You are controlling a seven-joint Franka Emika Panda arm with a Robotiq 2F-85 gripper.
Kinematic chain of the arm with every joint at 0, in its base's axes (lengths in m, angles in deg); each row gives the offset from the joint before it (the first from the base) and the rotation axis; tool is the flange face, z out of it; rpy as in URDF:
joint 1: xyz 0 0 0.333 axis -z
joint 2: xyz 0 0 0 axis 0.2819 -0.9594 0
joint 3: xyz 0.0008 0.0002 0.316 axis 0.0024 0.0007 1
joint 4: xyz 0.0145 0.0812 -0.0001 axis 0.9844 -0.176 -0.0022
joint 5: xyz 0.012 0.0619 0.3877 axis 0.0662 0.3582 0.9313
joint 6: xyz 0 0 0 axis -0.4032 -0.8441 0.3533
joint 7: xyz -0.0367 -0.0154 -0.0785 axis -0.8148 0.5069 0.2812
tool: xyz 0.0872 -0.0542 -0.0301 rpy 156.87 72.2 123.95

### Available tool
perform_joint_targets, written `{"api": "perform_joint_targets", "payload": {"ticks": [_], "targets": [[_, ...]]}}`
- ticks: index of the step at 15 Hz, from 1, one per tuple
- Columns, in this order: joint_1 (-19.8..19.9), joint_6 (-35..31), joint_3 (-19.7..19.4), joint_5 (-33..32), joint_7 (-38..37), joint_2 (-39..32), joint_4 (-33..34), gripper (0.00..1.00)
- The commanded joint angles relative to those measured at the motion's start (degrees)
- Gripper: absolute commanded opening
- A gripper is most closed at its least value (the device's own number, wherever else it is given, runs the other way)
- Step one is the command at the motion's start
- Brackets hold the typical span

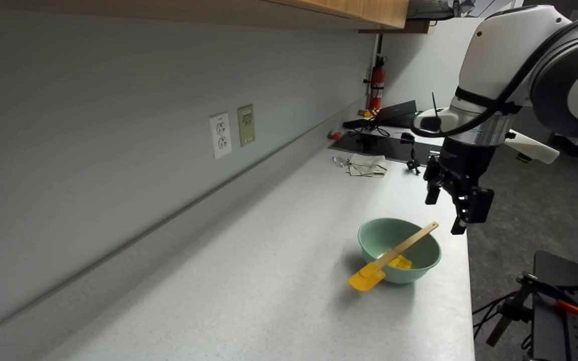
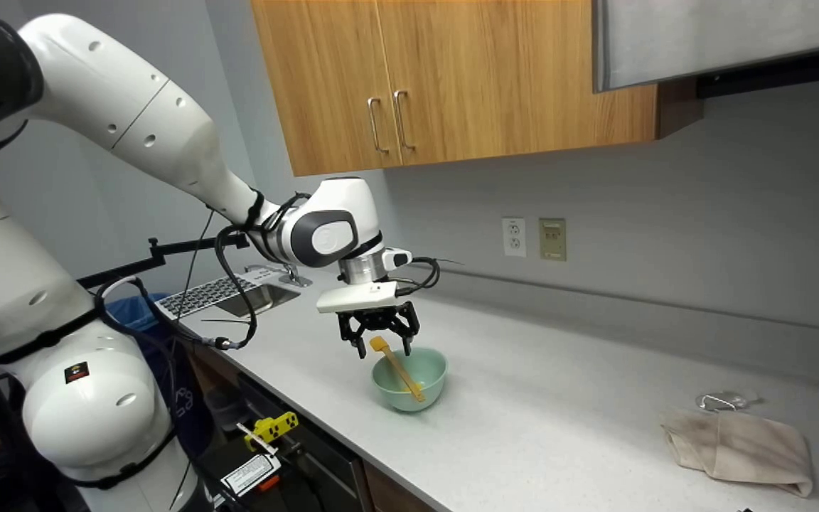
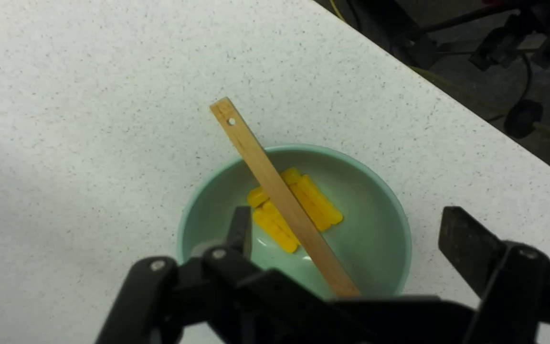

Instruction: Use the spatula to stir the contents in the bowl

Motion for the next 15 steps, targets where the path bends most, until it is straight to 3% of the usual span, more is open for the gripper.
{"api": "perform_joint_targets", "payload": {"ticks": [1,6,9,13,14,15], "targets": [[1.2,-1.9,1.4,-4.1,-2.6,-2.4,0.2,1.00],[1.5,-4.6,2.3,-9.9,-3.8,-6.1,1.0,1.00],[1.0,-6.1,2.1,-9.0,-1.8,-8.0,2.0,1.00],[0.1,-7.1,1.1,-1.5,6.7,-9.9,3.6,1.00],[1.0,-6.0,2.3,-4.4,2.4,-8.2,2.1,1.00],[1.0,-6.0,2.3,-3.3,3.8,-8.6,2.5,1.00]]}}
